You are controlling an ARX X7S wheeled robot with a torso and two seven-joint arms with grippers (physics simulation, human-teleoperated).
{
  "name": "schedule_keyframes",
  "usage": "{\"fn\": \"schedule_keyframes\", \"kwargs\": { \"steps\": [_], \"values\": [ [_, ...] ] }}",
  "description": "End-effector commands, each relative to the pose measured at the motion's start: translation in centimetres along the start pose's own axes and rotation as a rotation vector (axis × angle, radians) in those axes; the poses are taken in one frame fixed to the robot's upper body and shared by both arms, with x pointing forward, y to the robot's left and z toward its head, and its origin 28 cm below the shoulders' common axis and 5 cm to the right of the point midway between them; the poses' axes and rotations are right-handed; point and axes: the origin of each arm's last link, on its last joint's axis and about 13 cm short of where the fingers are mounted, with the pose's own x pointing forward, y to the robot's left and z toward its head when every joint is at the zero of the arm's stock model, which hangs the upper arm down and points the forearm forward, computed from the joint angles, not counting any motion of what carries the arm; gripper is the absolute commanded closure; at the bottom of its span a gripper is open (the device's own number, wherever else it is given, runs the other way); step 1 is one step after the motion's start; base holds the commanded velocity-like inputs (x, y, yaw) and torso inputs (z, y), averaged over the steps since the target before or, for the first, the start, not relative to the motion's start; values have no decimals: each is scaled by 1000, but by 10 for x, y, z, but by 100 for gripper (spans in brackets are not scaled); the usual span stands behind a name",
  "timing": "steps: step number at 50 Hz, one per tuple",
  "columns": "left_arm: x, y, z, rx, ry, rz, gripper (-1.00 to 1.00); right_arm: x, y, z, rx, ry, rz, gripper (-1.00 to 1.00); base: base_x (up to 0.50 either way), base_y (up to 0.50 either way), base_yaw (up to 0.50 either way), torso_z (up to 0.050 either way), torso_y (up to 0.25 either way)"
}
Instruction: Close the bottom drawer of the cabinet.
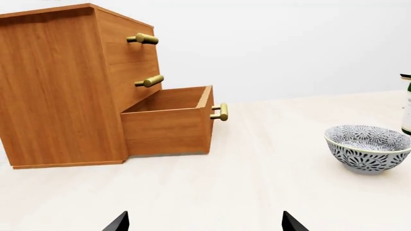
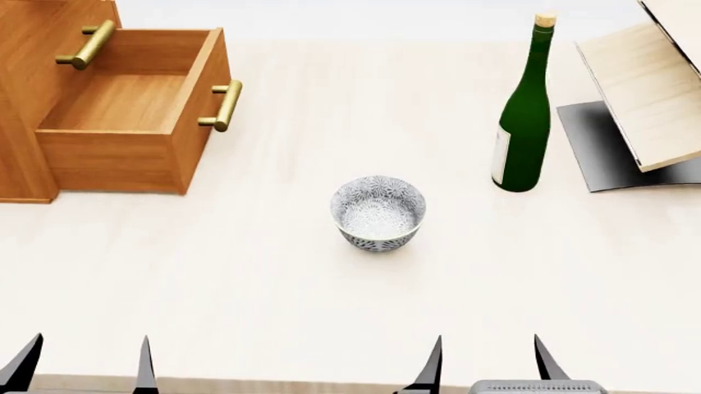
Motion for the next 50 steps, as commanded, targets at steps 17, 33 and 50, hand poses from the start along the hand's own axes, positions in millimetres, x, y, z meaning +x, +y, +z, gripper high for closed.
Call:
{"fn": "schedule_keyframes", "kwargs": {
  "steps": [17, 33, 50],
  "values": [
    [0, 0, -5, 14, 4, 10, -100, 2, 0, -4, 11, 6, -1, -100, 0, 500, 0, 0, 0],
    [-1, 0, -7, 29, -40, -11, -100, 1, 0, -5, 12, 8, -1, -100, 0, 500, 0, 0, 0],
    [1, 1, -12, 9, -20, 15, -100, 2, 0, -5, 13, 7, -3, -100, 0, 500, 0, 0, 0]
  ]
}}
